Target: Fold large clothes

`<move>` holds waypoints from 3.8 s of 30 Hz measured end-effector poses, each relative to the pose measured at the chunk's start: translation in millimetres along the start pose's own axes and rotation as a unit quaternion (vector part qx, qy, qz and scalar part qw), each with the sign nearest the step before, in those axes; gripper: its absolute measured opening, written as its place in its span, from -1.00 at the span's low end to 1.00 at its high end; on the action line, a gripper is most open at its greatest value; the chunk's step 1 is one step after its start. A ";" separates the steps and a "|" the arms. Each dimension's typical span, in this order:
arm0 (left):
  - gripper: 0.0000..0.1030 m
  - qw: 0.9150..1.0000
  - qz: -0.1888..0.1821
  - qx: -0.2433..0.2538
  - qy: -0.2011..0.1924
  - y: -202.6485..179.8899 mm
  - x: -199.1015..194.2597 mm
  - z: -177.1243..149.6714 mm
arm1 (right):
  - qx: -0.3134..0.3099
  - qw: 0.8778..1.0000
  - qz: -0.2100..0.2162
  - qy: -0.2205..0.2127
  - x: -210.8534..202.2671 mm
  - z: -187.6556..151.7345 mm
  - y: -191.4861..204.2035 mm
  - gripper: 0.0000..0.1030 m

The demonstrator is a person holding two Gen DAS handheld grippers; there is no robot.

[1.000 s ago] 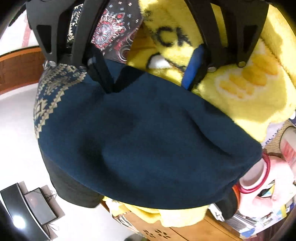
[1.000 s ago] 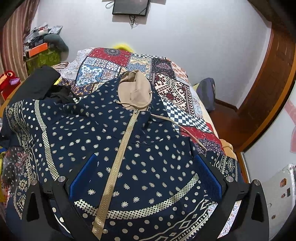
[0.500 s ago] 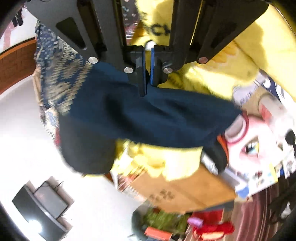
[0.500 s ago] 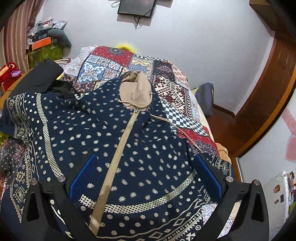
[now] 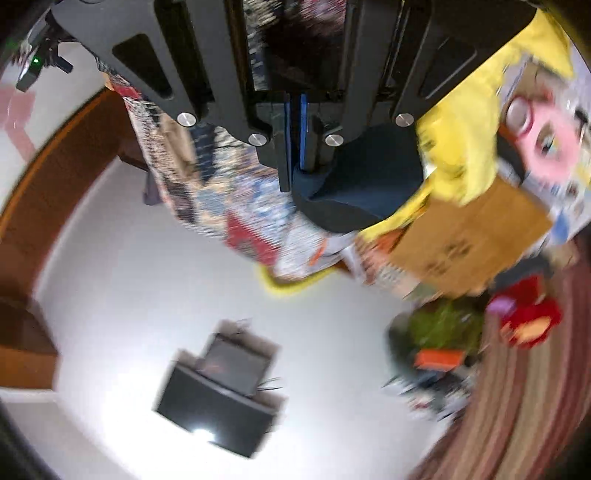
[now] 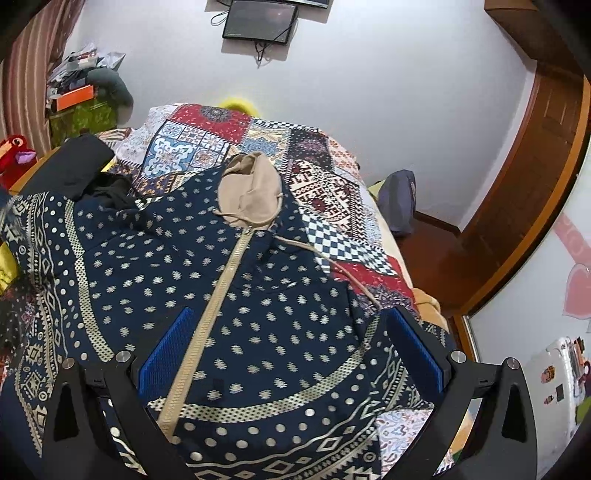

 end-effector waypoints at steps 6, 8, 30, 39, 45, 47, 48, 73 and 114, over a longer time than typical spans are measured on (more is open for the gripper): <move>-0.97 0.994 -0.090 0.065 0.010 -114.0 30.3 2.1 | 0.014 1.000 -0.008 -0.001 -2.1 -1.2 -22.5 1.00; -0.97 0.990 -0.112 0.084 0.019 -143.6 37.7 -9.4 | 0.019 1.000 -0.013 -0.001 -3.5 -1.8 -30.3 1.00; -0.97 0.900 -0.234 0.231 0.286 -312.7 59.6 -266.9 | 0.045 0.998 -0.038 0.038 8.3 -35.9 -77.4 1.00; -0.60 0.868 -0.243 0.237 0.363 -305.8 43.9 -308.2 | 0.038 0.997 -0.039 0.049 6.4 -44.0 -79.8 1.00; -0.42 0.886 -0.224 0.225 0.336 -281.5 31.7 -278.4 | 0.033 0.998 -0.031 0.040 1.8 -36.3 -74.9 1.00; -0.28 0.898 -0.215 0.221 0.315 -269.8 28.9 -259.4 | 0.036 0.999 -0.020 0.035 0.7 -30.4 -71.0 1.00; -0.17 0.904 -0.208 0.220 0.303 -263.1 27.9 -249.2 | 0.036 0.999 -0.016 0.032 0.5 -27.8 -68.8 1.00; 0.10 0.924 -0.033 0.169 0.342 -59.0 29.1 -258.2 | -0.093 0.966 0.208 0.121 66.2 -28.3 126.2 0.61; 0.19 0.952 0.087 0.099 0.277 -22.9 64.9 -250.8 | 0.138 0.988 0.061 -0.024 30.8 35.0 -73.9 -0.82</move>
Point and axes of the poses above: each gripper's, at about its wrist camera, not at the fingertips, and x roughly the way its jaws point, y to its left, z to its top, the point moved 6 cm from there along x, roughly the way its jaws point, and after that the axes turned 11 degrees about -y, right-handed, at the moved point
